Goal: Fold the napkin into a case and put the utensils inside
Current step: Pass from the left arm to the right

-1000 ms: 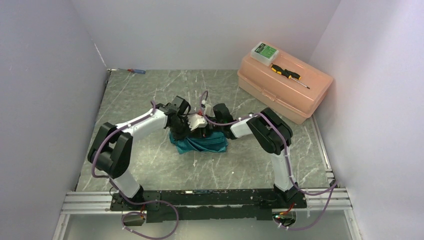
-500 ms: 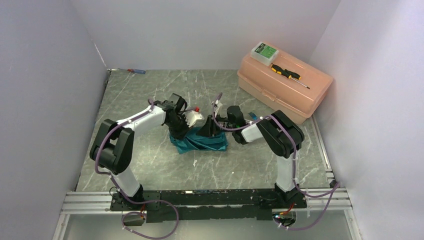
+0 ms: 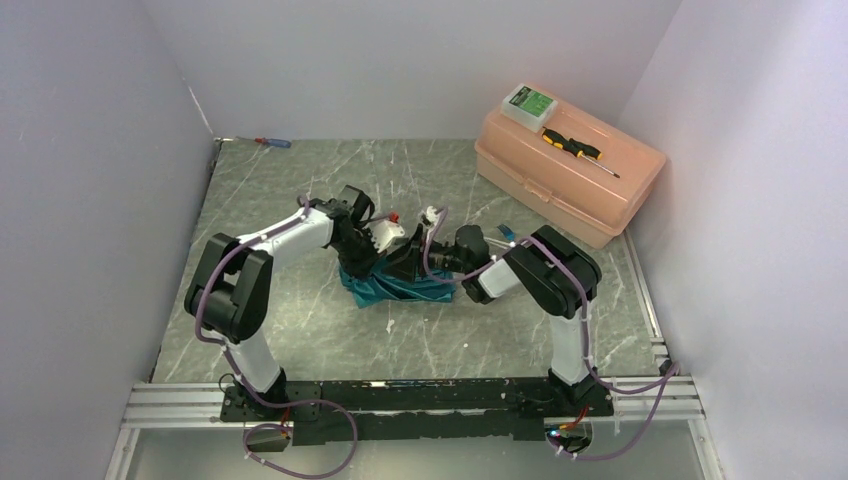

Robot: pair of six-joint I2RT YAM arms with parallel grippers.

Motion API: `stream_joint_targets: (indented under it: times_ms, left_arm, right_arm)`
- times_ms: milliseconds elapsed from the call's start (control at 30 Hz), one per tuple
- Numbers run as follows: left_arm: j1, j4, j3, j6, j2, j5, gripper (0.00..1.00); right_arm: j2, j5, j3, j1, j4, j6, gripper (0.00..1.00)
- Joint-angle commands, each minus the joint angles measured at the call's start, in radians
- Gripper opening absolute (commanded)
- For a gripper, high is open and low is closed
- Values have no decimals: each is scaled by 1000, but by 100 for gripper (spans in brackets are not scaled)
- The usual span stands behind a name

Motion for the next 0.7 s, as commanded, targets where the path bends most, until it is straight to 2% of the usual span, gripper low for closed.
stream_joint_targets:
  times_ms: [0,133,300,667]
  left_arm:
    - [12,-19,48,-13,17,44,3]
    - [16,-20,56,-16,20,50,3]
    - [17,-27,70,-19,28,50,3]
    - [19,-40,91,-26,34,53,5]
  right_arm:
    - [-52,84,-9,47,-33,-181,54]
    - [-65,91,-7,60,-83,-235,54]
    - [-38,65,1,74,-68,-232,54]
    - [-19,174,32,138,-166,-342,45]
